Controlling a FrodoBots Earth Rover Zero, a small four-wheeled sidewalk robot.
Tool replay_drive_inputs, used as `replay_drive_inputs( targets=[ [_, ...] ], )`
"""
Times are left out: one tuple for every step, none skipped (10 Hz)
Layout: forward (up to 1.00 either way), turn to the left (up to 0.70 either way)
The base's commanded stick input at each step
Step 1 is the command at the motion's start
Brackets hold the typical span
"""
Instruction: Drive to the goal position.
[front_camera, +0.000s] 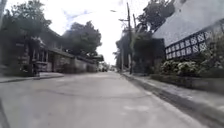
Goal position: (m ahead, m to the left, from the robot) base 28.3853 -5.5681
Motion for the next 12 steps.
replay_drive_inputs(
  targets=[
    [0.5, 0.0],
    [0.5, 0.0],
    [0.5, 0.0],
    [0.5, 0.0],
    [0.5, 0.0],
    [0.5, 0.0],
    [0.5, 0.0],
    [0.5, 0.0],
    [0.5, 0.0],
    [0.5, 0.0],
    [0.5, 0.0],
    [0.5, 0.0]
  ],
)
